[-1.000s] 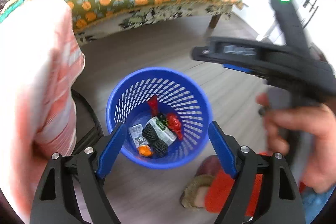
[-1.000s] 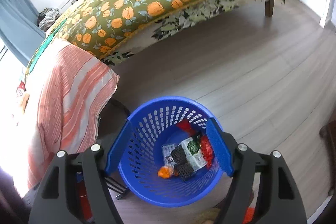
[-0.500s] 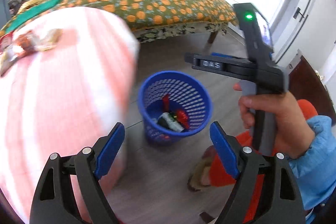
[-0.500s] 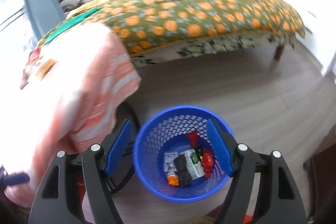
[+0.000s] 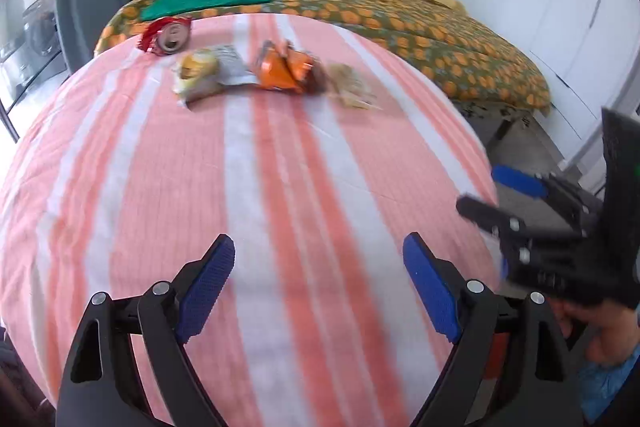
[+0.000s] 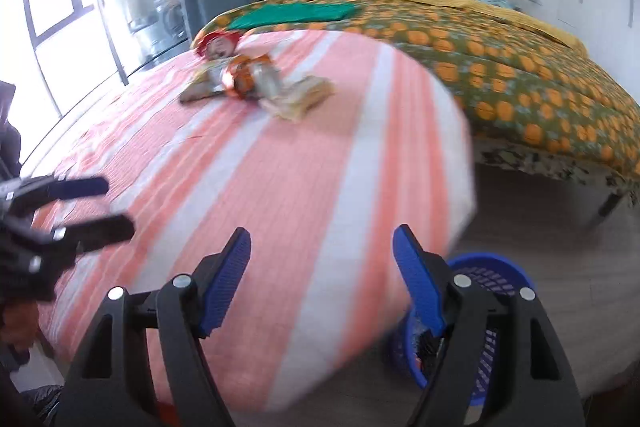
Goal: Collect trash
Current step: 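Move both grippers back over the table, then grasp the orange crushed can and wrapper with the left gripper while the right gripper grasps the cream snack bar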
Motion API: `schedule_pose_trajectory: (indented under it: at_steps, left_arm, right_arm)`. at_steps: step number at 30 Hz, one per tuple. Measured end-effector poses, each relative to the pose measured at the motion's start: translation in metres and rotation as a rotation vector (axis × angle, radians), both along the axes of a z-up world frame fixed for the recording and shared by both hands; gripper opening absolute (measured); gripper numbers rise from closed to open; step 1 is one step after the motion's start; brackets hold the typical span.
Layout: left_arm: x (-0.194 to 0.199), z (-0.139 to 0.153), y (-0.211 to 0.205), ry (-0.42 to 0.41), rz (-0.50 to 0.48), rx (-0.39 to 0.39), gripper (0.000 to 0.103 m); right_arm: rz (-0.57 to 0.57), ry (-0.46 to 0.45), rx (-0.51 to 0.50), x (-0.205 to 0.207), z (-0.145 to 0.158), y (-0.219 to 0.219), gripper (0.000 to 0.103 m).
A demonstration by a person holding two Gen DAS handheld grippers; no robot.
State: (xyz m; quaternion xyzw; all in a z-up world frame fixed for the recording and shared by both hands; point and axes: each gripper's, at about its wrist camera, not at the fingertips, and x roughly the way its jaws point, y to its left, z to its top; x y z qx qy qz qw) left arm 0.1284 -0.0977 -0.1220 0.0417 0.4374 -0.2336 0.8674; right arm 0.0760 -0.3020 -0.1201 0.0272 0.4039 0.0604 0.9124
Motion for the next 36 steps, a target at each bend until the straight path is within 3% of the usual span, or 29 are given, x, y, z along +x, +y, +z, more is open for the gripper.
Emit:
schedule_pose_trajectory:
  at_steps: [4, 9, 13, 18, 24, 30, 33, 36]
  left_arm:
    - [0.033, 0.015, 0.011, -0.009, 0.010, -0.006, 0.085]
    - [0.086, 0.032, -0.005, -0.044, 0.023, -0.039, 0.089]
    - [0.125, 0.033, -0.033, -0.080, 0.036, -0.018, 0.090]
    - [0.157, 0.011, -0.064, -0.051, 0.057, 0.079, 0.090]
    - [0.162, -0.002, -0.066, -0.008, 0.038, 0.076, 0.063]
    - [0.145, 0.010, -0.055, -0.040, 0.040, 0.043, 0.058]
    - [0.118, 0.027, -0.033, -0.063, 0.031, 0.012, 0.059]
    - [0.086, 0.034, -0.004, -0.085, 0.028, 0.029, 0.059]
  right_arm:
    - [0.067, 0.016, -0.006, 0.011, -0.005, 0.029, 0.072]
    - [0.095, 0.012, -0.016, -0.001, -0.008, 0.047, 0.072]
    - [0.091, 0.011, -0.010, -0.012, -0.010, 0.047, 0.072]
    - [0.081, 0.005, -0.005, -0.022, -0.011, 0.043, 0.072]
    - [0.058, -0.005, 0.010, -0.025, -0.008, 0.032, 0.072]
    - [0.037, -0.006, 0.023, -0.027, -0.007, 0.027, 0.072]
    - [0.028, -0.009, 0.026, -0.028, -0.005, 0.023, 0.072]
    - [0.018, -0.002, 0.032, -0.023, -0.004, 0.019, 0.072]
